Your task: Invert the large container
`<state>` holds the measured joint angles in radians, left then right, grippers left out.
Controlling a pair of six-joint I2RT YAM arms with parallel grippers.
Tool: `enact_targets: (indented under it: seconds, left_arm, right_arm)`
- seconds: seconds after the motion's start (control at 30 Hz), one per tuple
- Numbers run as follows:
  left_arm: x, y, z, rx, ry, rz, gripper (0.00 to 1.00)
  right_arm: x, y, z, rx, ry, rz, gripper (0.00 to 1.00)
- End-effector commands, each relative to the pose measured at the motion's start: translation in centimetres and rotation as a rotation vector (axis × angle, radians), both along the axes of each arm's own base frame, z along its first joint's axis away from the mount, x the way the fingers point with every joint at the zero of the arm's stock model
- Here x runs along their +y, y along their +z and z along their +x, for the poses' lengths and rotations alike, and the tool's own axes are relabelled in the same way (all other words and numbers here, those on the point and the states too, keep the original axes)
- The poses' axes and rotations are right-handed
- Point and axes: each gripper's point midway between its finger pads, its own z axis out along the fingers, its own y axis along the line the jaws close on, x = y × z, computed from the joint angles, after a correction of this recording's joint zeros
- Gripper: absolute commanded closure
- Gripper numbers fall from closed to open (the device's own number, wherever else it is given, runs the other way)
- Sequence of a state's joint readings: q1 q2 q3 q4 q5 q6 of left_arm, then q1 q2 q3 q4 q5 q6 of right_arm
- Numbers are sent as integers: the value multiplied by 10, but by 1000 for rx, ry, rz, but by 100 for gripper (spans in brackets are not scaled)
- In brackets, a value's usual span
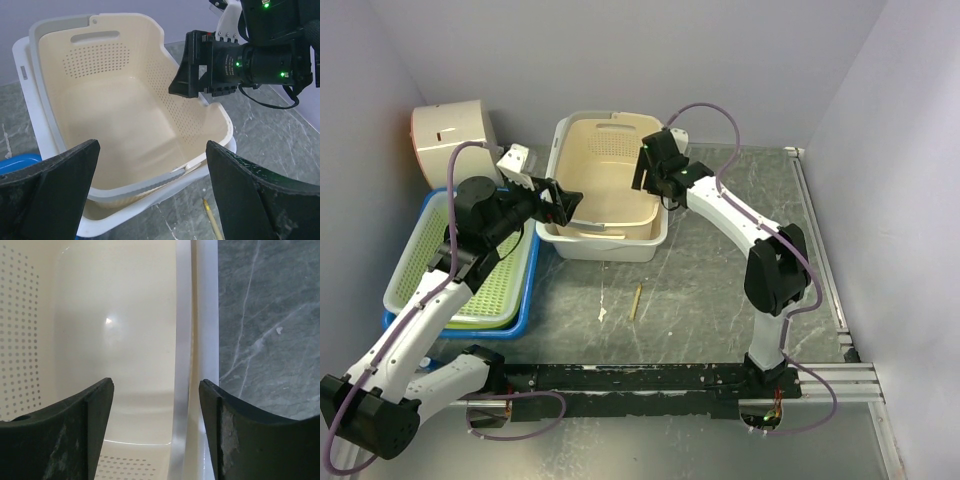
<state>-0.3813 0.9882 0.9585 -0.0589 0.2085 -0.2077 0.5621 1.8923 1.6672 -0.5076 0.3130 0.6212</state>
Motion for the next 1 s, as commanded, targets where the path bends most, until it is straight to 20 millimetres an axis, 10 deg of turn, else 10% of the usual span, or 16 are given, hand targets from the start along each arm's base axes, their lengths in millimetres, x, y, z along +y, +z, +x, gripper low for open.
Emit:
enact_targets:
  seconds: [0.0,0.3,0.47,0.67,0.97]
  left_arm:
    - [6,7,-1,-17,15,11,1]
    - [8,4,-7,-17,10,17,1]
    - [8,3,-9,-12,10,17,1]
    - [8,5,-10,-12,8,17,1]
    - [-4,28,-20,-20,-82,3,1]
  right_arm:
    - [6,-3,-1,13,6,11,34]
    - [10,-19,-1,41,-9,-35,41]
    - [6,-9,2,10,-46,-23,64]
    - [15,43,11,-84,-27,30,99]
    - [12,160,21,-320,-48,140,100]
